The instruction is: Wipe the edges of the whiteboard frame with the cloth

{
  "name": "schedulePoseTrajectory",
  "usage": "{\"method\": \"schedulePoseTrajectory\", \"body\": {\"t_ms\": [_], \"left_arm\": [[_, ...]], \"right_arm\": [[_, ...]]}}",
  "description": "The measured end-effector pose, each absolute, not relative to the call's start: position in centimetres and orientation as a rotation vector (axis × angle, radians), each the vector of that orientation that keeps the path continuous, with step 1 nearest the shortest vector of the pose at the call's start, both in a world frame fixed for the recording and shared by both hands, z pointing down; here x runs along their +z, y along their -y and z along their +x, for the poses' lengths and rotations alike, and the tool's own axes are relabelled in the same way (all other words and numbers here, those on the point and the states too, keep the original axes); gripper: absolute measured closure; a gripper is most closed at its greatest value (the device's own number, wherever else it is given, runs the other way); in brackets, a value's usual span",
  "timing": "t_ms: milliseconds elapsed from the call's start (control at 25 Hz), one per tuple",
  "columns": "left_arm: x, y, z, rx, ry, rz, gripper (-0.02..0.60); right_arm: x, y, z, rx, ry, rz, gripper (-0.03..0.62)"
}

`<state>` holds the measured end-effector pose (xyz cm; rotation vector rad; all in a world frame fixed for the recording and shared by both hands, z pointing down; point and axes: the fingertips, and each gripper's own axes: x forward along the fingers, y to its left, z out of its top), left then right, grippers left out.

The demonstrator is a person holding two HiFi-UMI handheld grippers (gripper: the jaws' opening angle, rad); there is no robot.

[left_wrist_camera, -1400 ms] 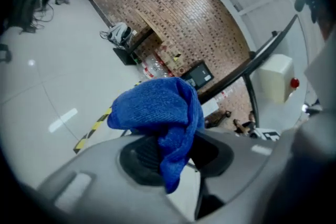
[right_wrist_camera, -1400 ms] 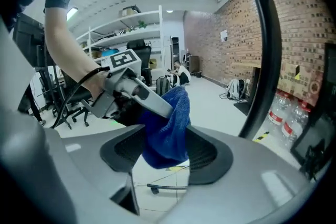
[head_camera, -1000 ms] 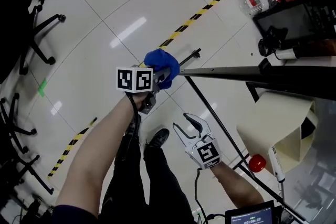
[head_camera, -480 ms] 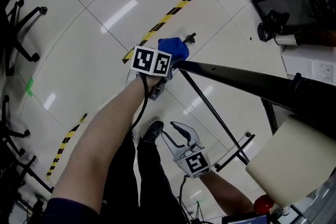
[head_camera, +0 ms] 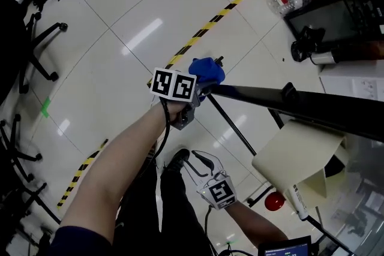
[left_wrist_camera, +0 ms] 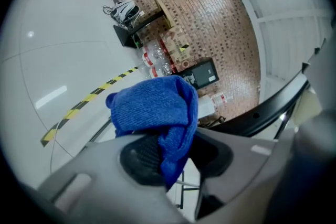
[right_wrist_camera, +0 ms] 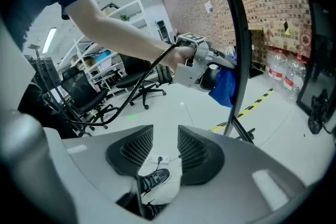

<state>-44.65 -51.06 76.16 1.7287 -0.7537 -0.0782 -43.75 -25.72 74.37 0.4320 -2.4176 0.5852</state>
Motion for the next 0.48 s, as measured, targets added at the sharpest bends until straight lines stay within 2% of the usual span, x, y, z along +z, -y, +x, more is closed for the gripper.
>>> {"method": "schedulePoseTrajectory", "body": {"t_ms": [480], "left_arm": [[66.1,49.8,-45.0,-0.239,0.701,1.773,0.465]], "right_arm": [[69.8,25.1,-42.8,0.531,2.42,0.515,0.462]]}}
